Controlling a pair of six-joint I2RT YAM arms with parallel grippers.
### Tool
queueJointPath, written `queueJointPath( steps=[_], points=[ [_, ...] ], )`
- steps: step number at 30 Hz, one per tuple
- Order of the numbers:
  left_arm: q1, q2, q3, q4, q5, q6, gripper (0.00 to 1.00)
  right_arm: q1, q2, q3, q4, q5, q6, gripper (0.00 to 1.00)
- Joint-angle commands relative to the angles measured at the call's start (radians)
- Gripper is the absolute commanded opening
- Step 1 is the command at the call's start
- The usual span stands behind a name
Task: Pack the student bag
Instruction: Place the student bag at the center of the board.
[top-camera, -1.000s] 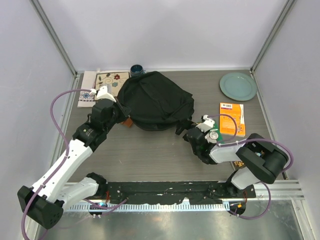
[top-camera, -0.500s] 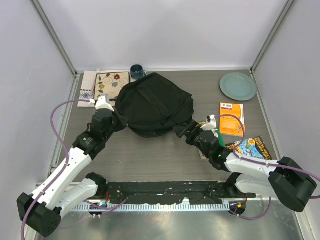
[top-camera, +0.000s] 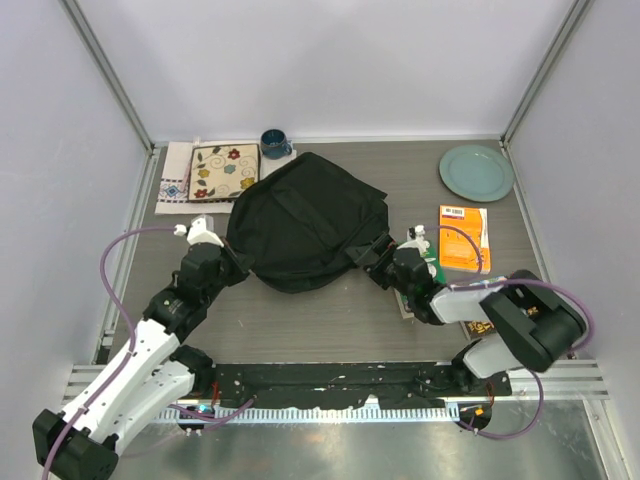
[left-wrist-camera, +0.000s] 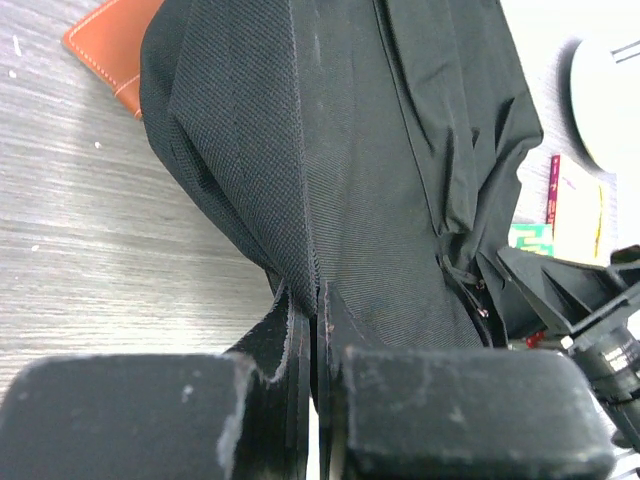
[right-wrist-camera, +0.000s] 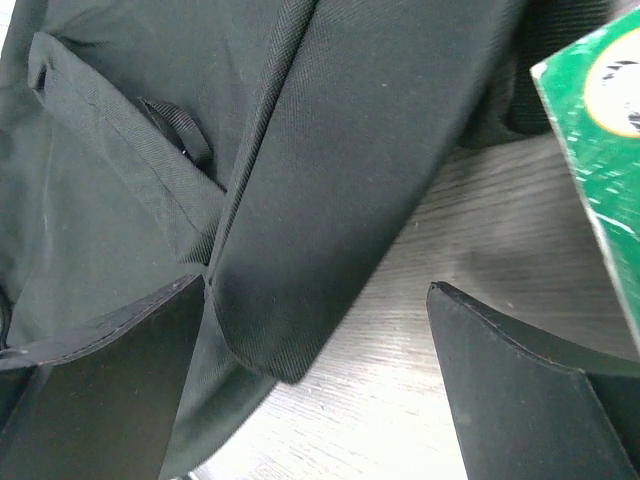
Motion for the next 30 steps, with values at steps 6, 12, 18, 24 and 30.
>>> queueJointPath(
  steps=[6, 12, 18, 24, 30],
  points=[
    [0.001, -0.041, -0.035, -0.008, 0.053, -0.047, 0.38, -0.004, 0.246, 0.073, 0.445, -0.106, 0.047, 0.83],
    [0.001, -0.109, -0.021, -0.103, 0.03, -0.055, 1.0, -0.001, 0.194, 0.064, 0.42, -0.117, 0.032, 0.19],
    [0.001, -0.176, 0.083, -0.252, 0.01, -0.009, 1.0, 0.026, 0.099, 0.082, 0.211, -0.1, -0.055, 0.31],
    [-0.003, -0.141, 0.032, -0.221, 0.108, -0.019, 1.0, 0.092, 0.056, 0.035, 0.149, -0.011, -0.177, 0.39],
    [-0.081, -0.061, -0.009, -0.046, 0.171, -0.052, 1.0, 0.102, 0.1, 0.005, 0.191, -0.042, -0.209, 0.43]
  ],
)
